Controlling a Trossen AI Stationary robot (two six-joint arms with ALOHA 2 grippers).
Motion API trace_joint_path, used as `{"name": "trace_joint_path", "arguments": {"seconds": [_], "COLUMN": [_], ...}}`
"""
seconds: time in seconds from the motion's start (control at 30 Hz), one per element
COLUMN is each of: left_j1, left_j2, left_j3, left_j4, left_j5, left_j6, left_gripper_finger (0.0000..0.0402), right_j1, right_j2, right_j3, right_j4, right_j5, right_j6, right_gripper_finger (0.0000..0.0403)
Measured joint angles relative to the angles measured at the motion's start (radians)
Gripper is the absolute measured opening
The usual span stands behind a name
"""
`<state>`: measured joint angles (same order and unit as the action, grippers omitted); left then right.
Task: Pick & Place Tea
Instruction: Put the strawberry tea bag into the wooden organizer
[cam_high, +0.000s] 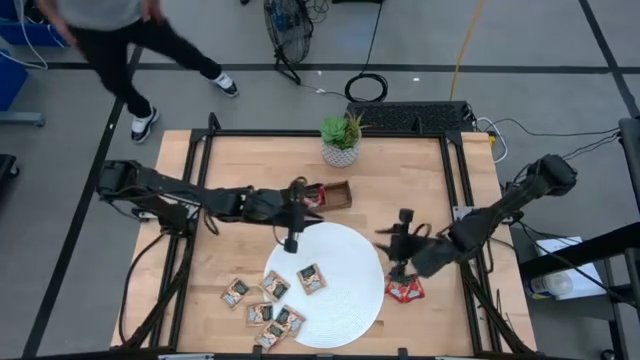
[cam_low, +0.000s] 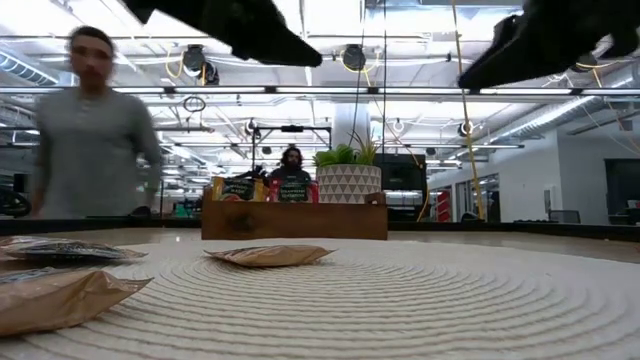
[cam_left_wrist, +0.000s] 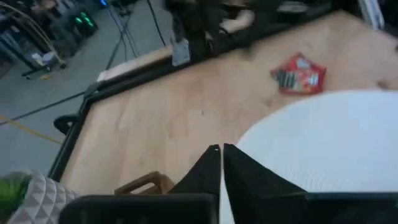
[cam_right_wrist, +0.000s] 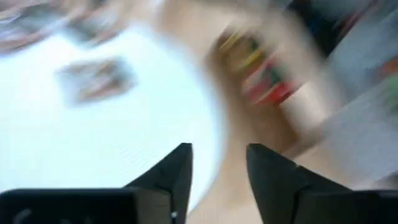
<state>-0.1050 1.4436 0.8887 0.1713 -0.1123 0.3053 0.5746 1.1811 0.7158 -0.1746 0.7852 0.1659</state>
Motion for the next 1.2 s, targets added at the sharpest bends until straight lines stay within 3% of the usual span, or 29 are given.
{"name": "trace_joint_path", "arguments": {"seconds": [0.07,0.2,0.37,0.47,0.8,1.2], "left_j1": [0.010,0.041,0.069,0.076,0.072,0.071], "left_j2": [-0.019,-0.036,-0.036,-0.036,-0.029,-0.029], "left_j3": [-0.066,-0.184,-0.265,-0.277,-0.277,-0.277], "left_j4": [0.103,0.279,0.376,0.380,0.369,0.371], "left_j5": [0.000,0.000,0.000,0.000,0.005,0.008], "left_j6": [-0.034,-0.094,-0.124,-0.183,-0.235,-0.222], "left_gripper_finger": [0.0050,0.0111,0.0188,0.0223,0.0275,0.0262], "right_j1": [0.004,0.017,0.048,0.062,0.081,0.095], "right_j2": [0.049,0.214,0.423,0.508,0.596,0.684], "right_j3": [0.117,0.284,0.360,0.404,0.456,0.460], "right_j4": [-0.266,-0.541,-0.630,-0.671,-0.658,-0.570], "right_j5": [-0.177,-0.472,-0.708,-0.789,-0.812,-0.792], "right_j6": [0.200,0.468,0.579,0.620,0.711,0.803], "right_gripper_finger": [0.0157,0.0192,0.0200,0.0197,0.0197,0.0196]}}
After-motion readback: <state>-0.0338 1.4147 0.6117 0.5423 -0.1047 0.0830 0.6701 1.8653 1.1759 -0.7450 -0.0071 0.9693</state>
